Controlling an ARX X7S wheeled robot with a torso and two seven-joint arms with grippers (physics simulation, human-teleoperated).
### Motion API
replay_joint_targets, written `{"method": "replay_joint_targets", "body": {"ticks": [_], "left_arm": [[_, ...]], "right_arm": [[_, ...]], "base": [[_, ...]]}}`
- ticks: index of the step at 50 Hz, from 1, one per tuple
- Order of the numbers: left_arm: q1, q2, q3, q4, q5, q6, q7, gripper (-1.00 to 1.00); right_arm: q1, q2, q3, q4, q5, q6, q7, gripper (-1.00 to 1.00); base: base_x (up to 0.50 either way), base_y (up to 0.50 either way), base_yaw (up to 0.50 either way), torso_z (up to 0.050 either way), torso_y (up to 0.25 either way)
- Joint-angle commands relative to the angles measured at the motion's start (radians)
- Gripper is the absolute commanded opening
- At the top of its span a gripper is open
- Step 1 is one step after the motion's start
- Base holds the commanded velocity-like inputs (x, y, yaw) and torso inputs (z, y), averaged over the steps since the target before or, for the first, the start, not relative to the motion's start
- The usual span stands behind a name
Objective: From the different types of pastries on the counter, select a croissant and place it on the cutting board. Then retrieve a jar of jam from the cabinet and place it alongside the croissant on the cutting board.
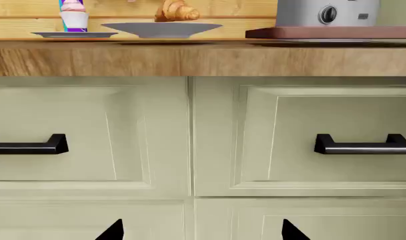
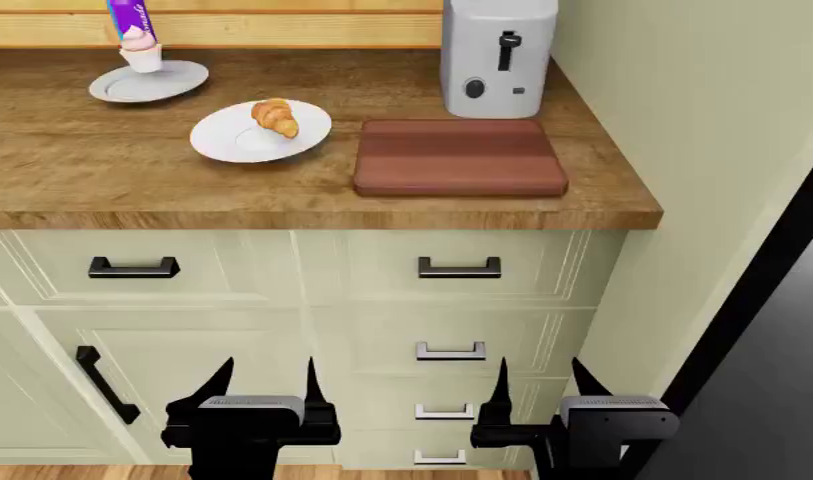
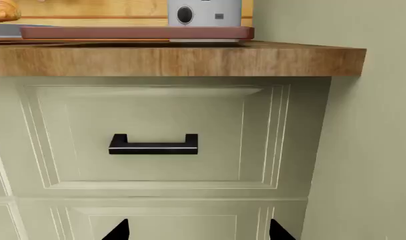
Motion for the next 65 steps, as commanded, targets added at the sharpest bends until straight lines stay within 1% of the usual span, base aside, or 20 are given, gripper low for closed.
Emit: {"method": "replay_joint_targets", "body": {"ticks": [1, 7, 23, 28, 30, 33, 36, 39, 41, 42, 43, 44, 47, 49, 51, 53, 54, 57, 61, 65], "left_arm": [[0.004, -0.016, 0.019, 0.002, -0.015, 0.001, -0.019, 1.0], [0.006, -0.037, 0.046, 0.008, -0.03, -0.011, -0.044, 1.0], [0.002, -0.066, 0.082, 0.007, -0.057, -0.026, -0.076, 1.0], [0.002, -0.076, 0.091, 0.023, -0.06, -0.046, -0.084, 1.0], [-0.001, -0.08, 0.094, 0.047, -0.055, -0.076, -0.094, 1.0], [-0.014, -0.094, 0.112, 0.092, -0.043, -0.136, -0.093, 1.0], [-0.022, -0.099, 0.111, 0.183, -0.074, -0.242, -0.087, 1.0], [-0.033, -0.109, 0.097, 0.318, -0.129, -0.387, -0.078, 1.0], [-0.054, -0.126, 0.085, 0.423, -0.165, -0.5, -0.072, 1.0], [-0.072, -0.134, 0.072, 0.475, -0.195, -0.567, -0.067, 1.0], [-0.095, -0.134, 0.045, 0.525, -0.242, -0.641, -0.065, 1.0], [-0.124, -0.146, 0.033, 0.57, -0.267, -0.704, -0.063, 1.0], [-0.238, -0.172, -0.009, 0.672, -0.347, -0.9, -0.063, 1.0], [-0.32, -0.195, -0.01, 0.717, -0.379, -1.0, -0.061, 1.0], [-0.409, -0.192, -0.047, 0.745, -0.44, -1.101, -0.05, 1.0], [-0.515, -0.172, -0.116, 0.748, -0.506, -1.209, -0.05, 1.0], [-0.568, -0.181, -0.124, 0.743, -0.521, -1.247, -0.049, 1.0], [-0.701, -0.212, -0.131, 0.718, -0.541, -1.321, -0.045, 1.0], [-0.833, -0.22, -0.149, 0.66, -0.569, -1.402, -0.038, 1.0], [-0.923, -0.238, -0.116, 0.585, -0.568, -1.404, -0.021, 1.0]], "right_arm": [[0.0, 0.015, -0.018, -0.001, 0.017, 0.001, 0.021, 1.0], [-0.014, 0.039, -0.035, -0.011, 0.037, -0.005, 0.046, 1.0], [-0.007, 0.064, -0.073, -0.005, 0.057, -0.004, 0.084, 1.0], [-0.009, 0.072, -0.081, -0.013, 0.06, -0.004, 0.094, 1.0], [-0.007, 0.077, -0.089, -0.025, 0.056, 0.008, 0.096, 1.0], [0.002, 0.087, -0.098, -0.063, 0.065, 0.076, 0.092, 1.0], [0.0, 0.101, -0.104, -0.18, 0.088, 0.196, 0.086, 1.0], [0.017, 0.121, -0.098, -0.318, 0.124, 0.344, 0.081, 1.0], [0.051, 0.136, -0.083, -0.42, 0.162, 0.474, 0.08, 1.0], [0.073, 0.144, -0.073, -0.473, 0.185, 0.546, 0.079, 1.0], [0.073, 0.144, -0.073, -0.473, 0.185, 0.546, 0.079, 1.0], [0.128, 0.161, -0.054, -0.57, 0.229, 0.685, 0.079, 1.0], [0.247, 0.182, -0.014, -0.702, 0.308, 0.901, 0.082, 1.0], [0.35, 0.187, 0.013, -0.762, 0.361, 1.034, 0.082, 1.0], [0.449, 0.196, 0.021, -0.788, 0.39, 1.111, 0.079, 1.0], [0.548, 0.184, 0.056, -0.785, 0.429, 1.202, 0.08, 1.0], [0.602, 0.18, 0.071, -0.769, 0.444, 1.239, 0.077, 1.0], [0.756, 0.167, 0.112, -0.708, 0.479, 1.331, 0.073, 1.0], [0.912, 0.167, 0.129, -0.612, 0.491, 1.374, 0.067, 1.0], [1.013, 0.187, 0.117, -0.531, 0.482, 1.363, 0.057, 1.0]], "base": [[0.0, 0.0, 0.0, 0.0, 0.0], [0.0, 0.03, 0.0, 0.0, 0.0], [0.0, 0.5, 0.0, 0.0, 0.0], [0.0, 0.49, 0.0, 0.0, 0.0], [0.0, 0.0, 0.0, 0.0, 0.0], [0.0, 0.0, 0.0, 0.0, 0.0], [0.0, 0.0, 0.0, 0.0, 0.0], [0.0, 0.0, 0.0, 0.0, 0.0], [0.0, 0.0, 0.0, 0.0, 0.0], [0.0, 0.0, 0.0, 0.0, 0.0], [0.0, 0.0, 0.0, 0.0, 0.0], [0.0, 0.0, 0.0, 0.0, 0.0], [0.0, 0.0, 0.0, 0.0, 0.0], [0.0, 0.0, 0.0, 0.0, 0.0], [0.0, 0.0, 0.0, 0.0, 0.0], [0.0, 0.0, 0.0, 0.0, 0.0], [0.0, 0.0, 0.0, 0.0, 0.0], [0.07, 0.0, 0.0, 0.0, 0.0], [0.15, 0.0, 0.0, 0.0, 0.0], [0.18, 0.0, 0.0, 0.0, 0.0]]}}
